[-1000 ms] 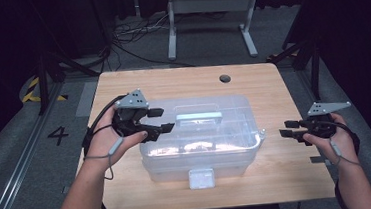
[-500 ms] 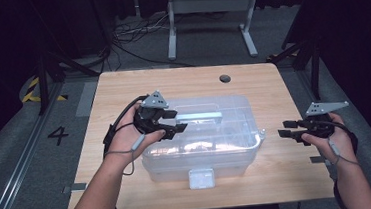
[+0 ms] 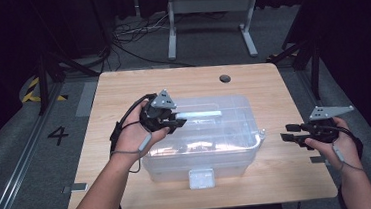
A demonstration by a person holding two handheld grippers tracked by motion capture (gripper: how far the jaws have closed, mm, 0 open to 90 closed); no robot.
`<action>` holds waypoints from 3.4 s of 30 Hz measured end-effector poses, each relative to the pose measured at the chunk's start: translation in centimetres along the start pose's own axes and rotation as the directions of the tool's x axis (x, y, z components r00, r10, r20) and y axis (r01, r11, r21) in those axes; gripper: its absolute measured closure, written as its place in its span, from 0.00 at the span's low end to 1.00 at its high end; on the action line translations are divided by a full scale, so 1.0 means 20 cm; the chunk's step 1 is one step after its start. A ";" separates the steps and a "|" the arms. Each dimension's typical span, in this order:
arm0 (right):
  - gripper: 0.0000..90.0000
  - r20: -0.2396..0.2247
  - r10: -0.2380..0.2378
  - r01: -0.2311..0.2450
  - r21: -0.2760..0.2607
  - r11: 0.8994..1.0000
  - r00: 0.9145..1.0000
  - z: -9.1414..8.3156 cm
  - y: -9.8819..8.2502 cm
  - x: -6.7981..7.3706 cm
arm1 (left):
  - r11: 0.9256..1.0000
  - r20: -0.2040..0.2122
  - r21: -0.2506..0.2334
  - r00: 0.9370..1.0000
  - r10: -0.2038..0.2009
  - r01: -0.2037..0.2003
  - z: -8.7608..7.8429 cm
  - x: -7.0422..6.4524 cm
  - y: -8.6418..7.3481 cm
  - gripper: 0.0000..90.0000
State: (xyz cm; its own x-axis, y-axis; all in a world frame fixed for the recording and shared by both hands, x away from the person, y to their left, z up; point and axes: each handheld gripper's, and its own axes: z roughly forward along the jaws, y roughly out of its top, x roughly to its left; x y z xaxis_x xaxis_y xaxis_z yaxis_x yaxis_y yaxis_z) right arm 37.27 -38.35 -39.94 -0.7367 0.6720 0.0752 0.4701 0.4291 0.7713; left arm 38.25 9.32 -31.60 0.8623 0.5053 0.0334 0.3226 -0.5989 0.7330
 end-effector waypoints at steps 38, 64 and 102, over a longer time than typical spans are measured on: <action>1.00 -0.260 -0.177 0.146 -0.135 0.980 0.949 0.08 0.12 0.41 | 0.991 0.071 0.073 0.990 -0.120 0.115 -0.04 0.19 0.19 0.84; 1.00 -0.241 -0.178 0.144 -0.155 0.977 0.954 0.08 0.15 0.41 | 0.987 0.045 -0.106 0.992 -0.119 0.124 -0.29 0.15 0.13 0.59; 1.00 -0.199 -0.166 0.117 -0.236 0.965 0.966 0.08 0.41 0.36 | 0.980 0.034 -0.174 0.995 -0.093 0.097 -0.57 -0.09 -0.02 1.00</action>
State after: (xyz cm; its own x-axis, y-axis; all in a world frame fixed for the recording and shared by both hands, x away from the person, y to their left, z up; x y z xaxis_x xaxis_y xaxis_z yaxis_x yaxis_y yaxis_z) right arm 36.63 -29.10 -34.05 -0.8862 0.4579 0.0700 0.2521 0.3500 0.9022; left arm 32.18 15.73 -24.27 0.8414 0.5373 -0.0578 0.3318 -0.4294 0.8400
